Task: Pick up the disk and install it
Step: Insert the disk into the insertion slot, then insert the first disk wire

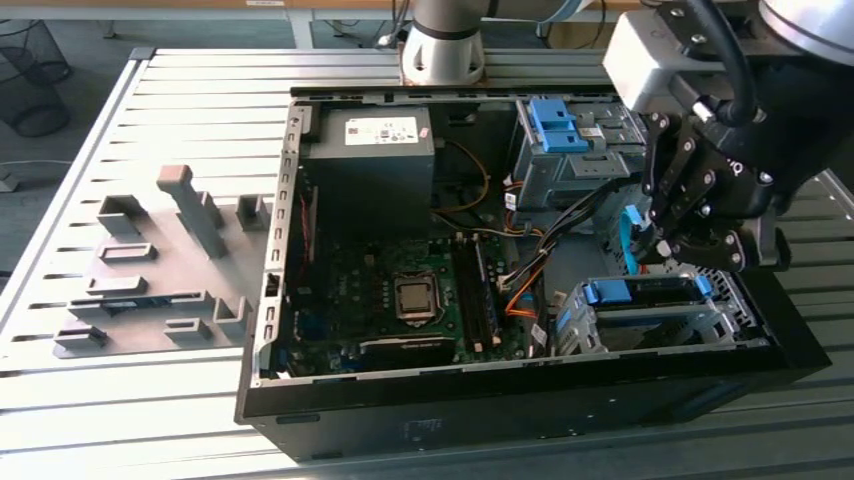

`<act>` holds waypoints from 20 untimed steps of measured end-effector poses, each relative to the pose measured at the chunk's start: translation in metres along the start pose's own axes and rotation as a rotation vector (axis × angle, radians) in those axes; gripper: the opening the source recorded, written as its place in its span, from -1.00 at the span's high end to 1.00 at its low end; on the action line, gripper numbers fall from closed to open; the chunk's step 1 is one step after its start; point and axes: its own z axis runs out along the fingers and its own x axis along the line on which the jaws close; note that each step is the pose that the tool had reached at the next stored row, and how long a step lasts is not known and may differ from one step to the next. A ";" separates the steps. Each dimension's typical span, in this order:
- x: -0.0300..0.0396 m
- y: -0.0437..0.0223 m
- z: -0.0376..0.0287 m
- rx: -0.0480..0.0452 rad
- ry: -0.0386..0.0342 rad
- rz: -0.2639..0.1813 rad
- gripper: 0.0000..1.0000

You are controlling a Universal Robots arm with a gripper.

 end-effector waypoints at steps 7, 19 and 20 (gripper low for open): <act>0.0005 0.0000 0.0127 0.0000 -0.0001 0.000 0.79; 0.0007 0.0000 0.0181 0.0000 -0.0002 0.000 0.79; 0.0007 0.0000 0.0181 0.0000 -0.0001 0.000 0.79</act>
